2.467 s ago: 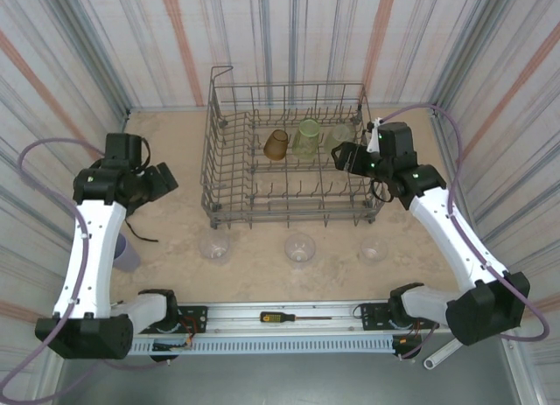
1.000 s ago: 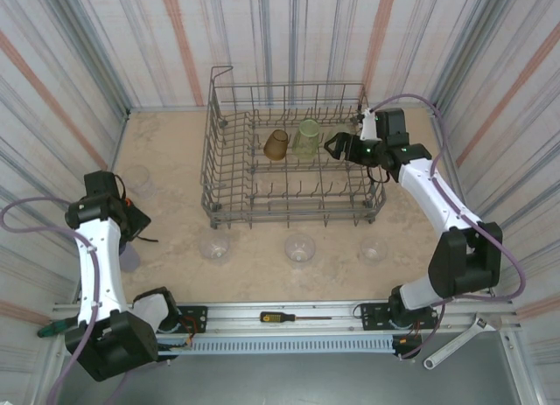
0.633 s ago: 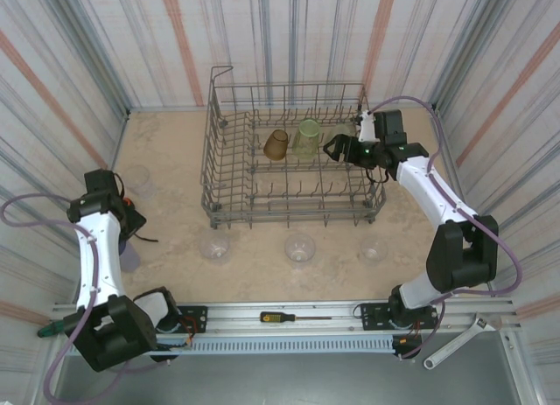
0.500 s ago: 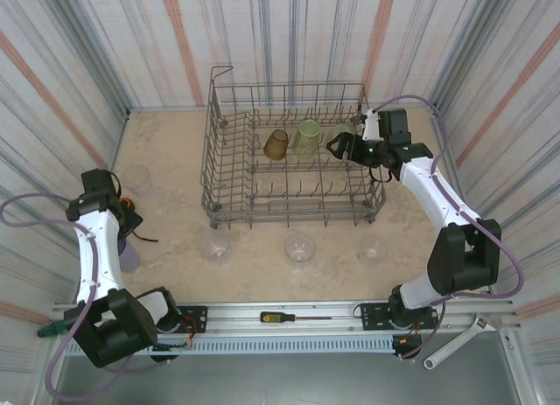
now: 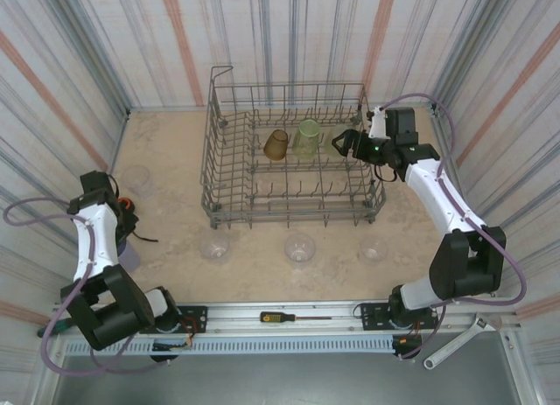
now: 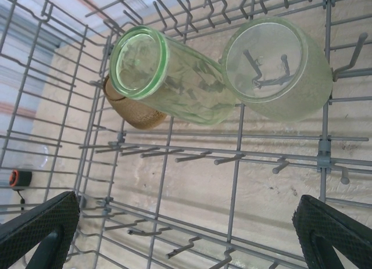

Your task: Load the cups into the dish rack

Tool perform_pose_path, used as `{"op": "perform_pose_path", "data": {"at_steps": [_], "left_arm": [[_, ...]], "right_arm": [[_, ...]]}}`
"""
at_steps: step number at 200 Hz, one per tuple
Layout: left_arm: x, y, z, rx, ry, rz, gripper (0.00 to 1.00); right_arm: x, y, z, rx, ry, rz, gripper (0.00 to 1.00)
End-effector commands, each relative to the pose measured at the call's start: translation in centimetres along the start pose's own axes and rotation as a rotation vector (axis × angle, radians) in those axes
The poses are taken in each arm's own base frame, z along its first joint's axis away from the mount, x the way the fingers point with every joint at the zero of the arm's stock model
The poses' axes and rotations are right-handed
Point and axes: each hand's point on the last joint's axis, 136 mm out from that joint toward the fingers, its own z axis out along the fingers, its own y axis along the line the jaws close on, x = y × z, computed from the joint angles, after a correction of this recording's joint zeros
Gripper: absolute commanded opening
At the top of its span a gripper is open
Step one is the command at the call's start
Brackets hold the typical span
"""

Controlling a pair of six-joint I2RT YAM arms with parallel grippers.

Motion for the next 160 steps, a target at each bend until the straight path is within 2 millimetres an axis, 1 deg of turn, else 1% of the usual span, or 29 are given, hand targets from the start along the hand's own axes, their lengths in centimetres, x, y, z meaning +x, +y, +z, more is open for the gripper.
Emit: {"op": "perform_pose_path", "data": {"at_steps": [1,14,34,79,104,123,144,160], "left_arm": [[-0.5,1.5,-0.8,-0.058,-0.017,-0.021,0.1],[-0.6,1.6,-1.4,-0.053,-0.027,-0.016,0.0],[-0.6,1.8,-2.1,-0.04,-0.041,-0.017,0.0],[-0.1,1.1,-3.4,0.033,-0.041,-0.01,0.0],[-0.2,0.4,-4.8,0.093,-0.056,-0.006,0.0],[-0.2,-0.8,-5.8,0.184,-0.07,0.002,0.0],[-0.5,-1.6,-6.7,0.25,-0.104,0.004,0.0],[-0.8,-1.9,-7.2,0.277,-0.134,0.003,0.0]], "right_arm": [[-0.2,0.5,-1.1,-0.019,-0.015,0.008,0.99],[-0.4,0.7,-1.4,-0.02,-0.028,0.008,0.99],[-0.6,1.0,-2.0,-0.026,-0.043,0.013,0.99],[-0.9,2.2,-3.2,-0.069,-0.078,0.025,0.99],[-0.8,2.7,-3.6,-0.077,-0.072,0.031,0.99],[-0.5,3.2,-3.7,-0.082,-0.059,0.031,0.99],[0.4,4.4,-3.3,-0.127,-0.023,0.027,0.99],[1.2,4.7,-2.8,-0.123,0.006,0.035,0.99]]}}
